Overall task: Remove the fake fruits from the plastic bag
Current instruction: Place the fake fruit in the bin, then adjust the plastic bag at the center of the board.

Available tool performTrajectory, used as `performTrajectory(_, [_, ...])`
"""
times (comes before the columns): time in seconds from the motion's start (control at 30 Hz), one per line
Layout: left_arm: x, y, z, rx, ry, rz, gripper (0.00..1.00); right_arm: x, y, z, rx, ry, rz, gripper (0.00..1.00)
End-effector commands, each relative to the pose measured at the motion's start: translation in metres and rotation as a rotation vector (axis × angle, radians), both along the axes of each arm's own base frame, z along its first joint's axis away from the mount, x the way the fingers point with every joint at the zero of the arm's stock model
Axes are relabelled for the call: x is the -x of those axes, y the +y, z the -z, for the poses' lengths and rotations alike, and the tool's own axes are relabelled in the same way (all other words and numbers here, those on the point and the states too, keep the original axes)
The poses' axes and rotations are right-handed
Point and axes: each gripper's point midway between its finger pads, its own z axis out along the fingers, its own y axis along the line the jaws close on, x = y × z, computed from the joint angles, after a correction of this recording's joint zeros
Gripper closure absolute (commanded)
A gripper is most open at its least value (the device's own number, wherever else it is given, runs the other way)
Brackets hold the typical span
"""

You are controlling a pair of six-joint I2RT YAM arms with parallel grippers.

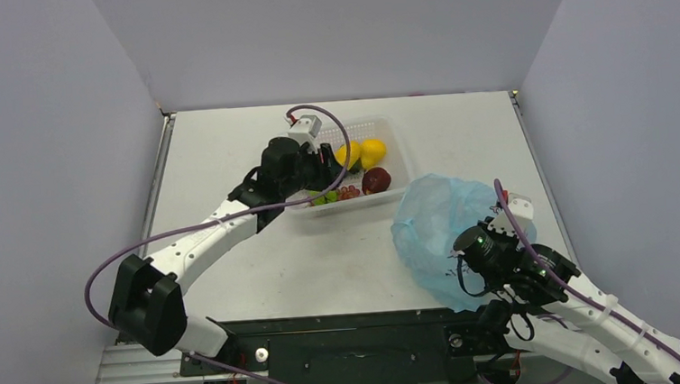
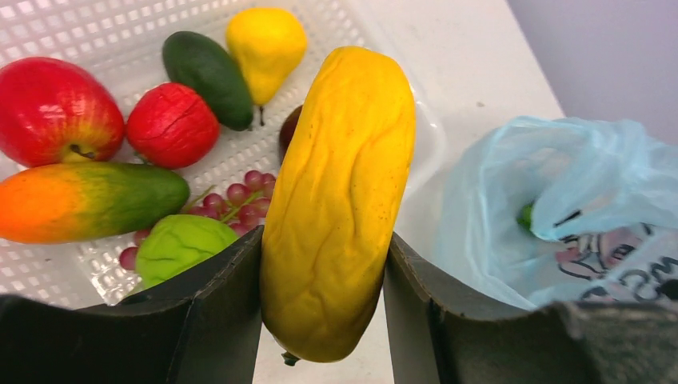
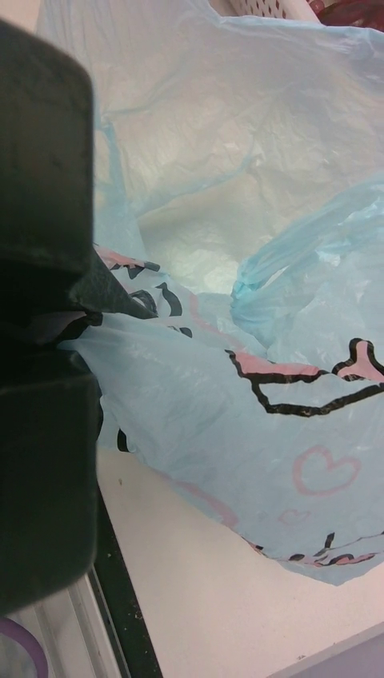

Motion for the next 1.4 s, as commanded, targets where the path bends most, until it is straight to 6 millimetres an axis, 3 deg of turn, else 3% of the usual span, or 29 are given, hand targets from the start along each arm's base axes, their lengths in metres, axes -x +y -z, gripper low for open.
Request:
performTrajectory(0.0, [-0.035,0.008,0.003,-0.055,-0.019,-0.039,0.60,-0.003,-0.005,-0.017,-0.008,-0.049,0.021,1.00])
performTrajectory(0.13, [-0.059,0.000,0.019,-0.056,0.028,-0.047,0.56,0.000,-0.007,-0.015,-0.022,-0.049,0.012,1.00])
performTrajectory(0.23, [-0.072,-0.010,0.028,-0.049,0.056,-0.052,0.31,0.000,-0.007,-0.015,-0.018,-0.049,0.013,1.00])
performTrajectory(0.3, [-0.076,-0.016,0.031,-0.039,0.066,-0.042,0.20,-0.001,-0.006,-0.018,-0.024,-0.053,0.015,1.00])
performTrajectory(0.43, [-0.078,-0.017,0.031,-0.028,0.068,-0.054,0.09,0.000,-0.003,-0.020,-0.043,-0.050,0.005,1.00])
performTrajectory(0.57, [-0.066,-0.009,0.024,-0.016,0.056,-0.055,0.07,0.004,-0.003,-0.016,-0.053,-0.043,-0.009,1.00])
performTrajectory(0.7, [-0.041,0.004,0.013,0.007,0.041,-0.048,0.06,-0.001,0.000,-0.017,-0.033,-0.044,-0.031,1.00])
performTrajectory(0.8, [-0.018,0.016,0.003,0.008,0.027,-0.032,0.05,-0.010,0.015,-0.024,-0.034,-0.054,-0.078,1.00])
performTrajectory(0.9, [0.004,0.025,0.002,0.011,0.026,-0.003,0.04,-0.019,0.042,-0.029,-0.073,-0.040,-0.172,1.00])
performTrajectory(1.03, [0.029,0.029,-0.020,0.075,-0.010,0.045,0.03,-0.030,0.096,-0.054,-0.203,-0.083,-0.369,1.00])
performTrajectory(1.07, [0.037,0.031,-0.038,0.109,-0.047,0.063,0.03,-0.034,0.110,-0.068,-0.241,-0.124,-0.419,1.00])
performTrajectory(1.17, [0.052,0.031,-0.060,0.153,-0.091,0.110,0.03,-0.027,0.142,-0.092,-0.330,-0.157,-0.573,1.00])
performTrajectory(1.27, [0.068,0.033,-0.097,0.199,-0.181,0.162,0.03,-0.016,0.144,-0.092,-0.325,-0.153,-0.614,1.00])
performTrajectory(1.37, [0.085,0.024,-0.127,0.264,-0.244,0.260,0.03,-0.008,0.130,-0.060,-0.319,-0.095,-0.546,1.00])
